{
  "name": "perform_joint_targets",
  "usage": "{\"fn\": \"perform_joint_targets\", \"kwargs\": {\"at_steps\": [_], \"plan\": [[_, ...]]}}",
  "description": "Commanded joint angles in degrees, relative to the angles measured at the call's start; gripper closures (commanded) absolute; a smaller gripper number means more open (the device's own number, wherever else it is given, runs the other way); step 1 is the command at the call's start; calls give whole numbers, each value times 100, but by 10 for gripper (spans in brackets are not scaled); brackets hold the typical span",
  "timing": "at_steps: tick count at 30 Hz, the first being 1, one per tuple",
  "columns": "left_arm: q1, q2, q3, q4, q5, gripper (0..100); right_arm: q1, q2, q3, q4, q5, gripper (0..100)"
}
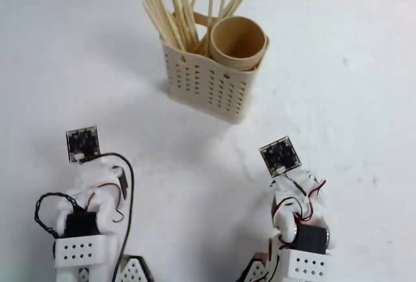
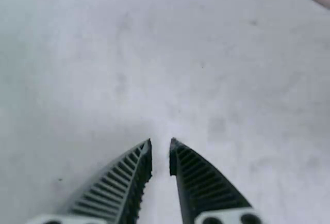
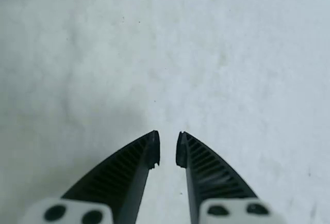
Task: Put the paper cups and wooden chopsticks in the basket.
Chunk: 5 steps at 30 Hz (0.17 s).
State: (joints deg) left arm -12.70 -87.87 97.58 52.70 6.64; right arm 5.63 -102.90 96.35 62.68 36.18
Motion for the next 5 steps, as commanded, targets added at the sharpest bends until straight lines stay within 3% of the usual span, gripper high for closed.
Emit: {"fn": "perform_joint_targets", "kwargs": {"at_steps": [1,5], "plan": [[-57,-75,-35,9,53,919,22,-57,53,-48,35,929],[-57,-75,-35,9,53,919,22,-57,53,-48,35,929]]}}
